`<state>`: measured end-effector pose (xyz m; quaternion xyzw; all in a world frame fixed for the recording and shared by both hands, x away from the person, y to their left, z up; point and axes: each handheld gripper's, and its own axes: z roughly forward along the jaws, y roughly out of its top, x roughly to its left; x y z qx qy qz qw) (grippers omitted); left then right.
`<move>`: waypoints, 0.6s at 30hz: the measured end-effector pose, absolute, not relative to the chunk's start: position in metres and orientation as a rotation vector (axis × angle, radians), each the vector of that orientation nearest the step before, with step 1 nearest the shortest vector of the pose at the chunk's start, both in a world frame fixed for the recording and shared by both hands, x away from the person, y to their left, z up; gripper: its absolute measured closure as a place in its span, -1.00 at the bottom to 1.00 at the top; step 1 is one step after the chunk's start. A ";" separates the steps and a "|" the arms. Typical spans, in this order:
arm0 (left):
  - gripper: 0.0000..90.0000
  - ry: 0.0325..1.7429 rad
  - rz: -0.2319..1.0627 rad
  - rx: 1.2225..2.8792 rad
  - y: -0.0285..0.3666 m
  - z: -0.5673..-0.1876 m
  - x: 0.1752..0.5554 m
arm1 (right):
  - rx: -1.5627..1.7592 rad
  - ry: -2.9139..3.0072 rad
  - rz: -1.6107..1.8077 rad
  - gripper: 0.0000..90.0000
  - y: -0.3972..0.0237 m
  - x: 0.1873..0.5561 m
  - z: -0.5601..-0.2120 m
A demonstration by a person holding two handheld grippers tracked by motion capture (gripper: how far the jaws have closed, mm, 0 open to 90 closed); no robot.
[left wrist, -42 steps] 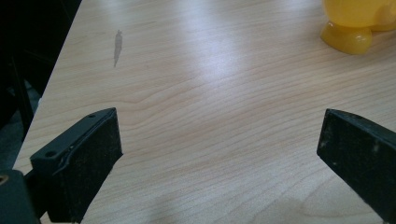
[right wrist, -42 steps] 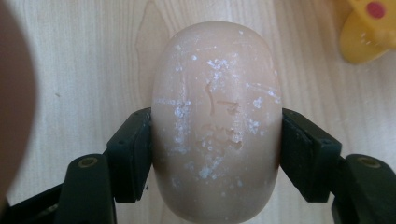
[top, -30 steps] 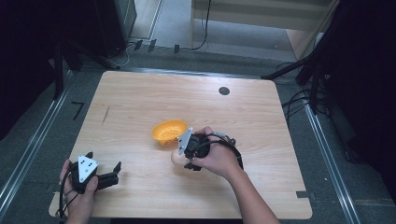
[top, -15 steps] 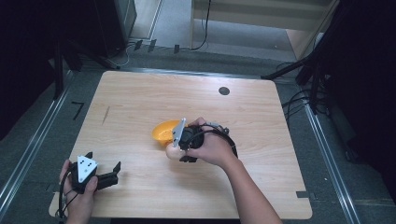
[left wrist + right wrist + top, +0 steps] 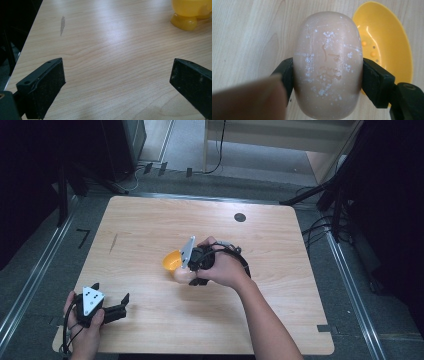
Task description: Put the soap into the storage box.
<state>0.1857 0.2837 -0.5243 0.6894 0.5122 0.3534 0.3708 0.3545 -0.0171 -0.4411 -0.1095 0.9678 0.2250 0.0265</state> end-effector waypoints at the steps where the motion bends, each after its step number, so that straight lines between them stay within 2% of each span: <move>1: -0.99 1.314 0.906 1.767 0.284 -0.524 0.186 | -0.336 2.990 0.684 -0.25 -0.016 0.357 -0.439; 18: -0.99 1.312 0.904 1.764 0.284 -0.524 0.186 | -0.359 2.968 0.628 -0.25 -0.001 0.384 -0.430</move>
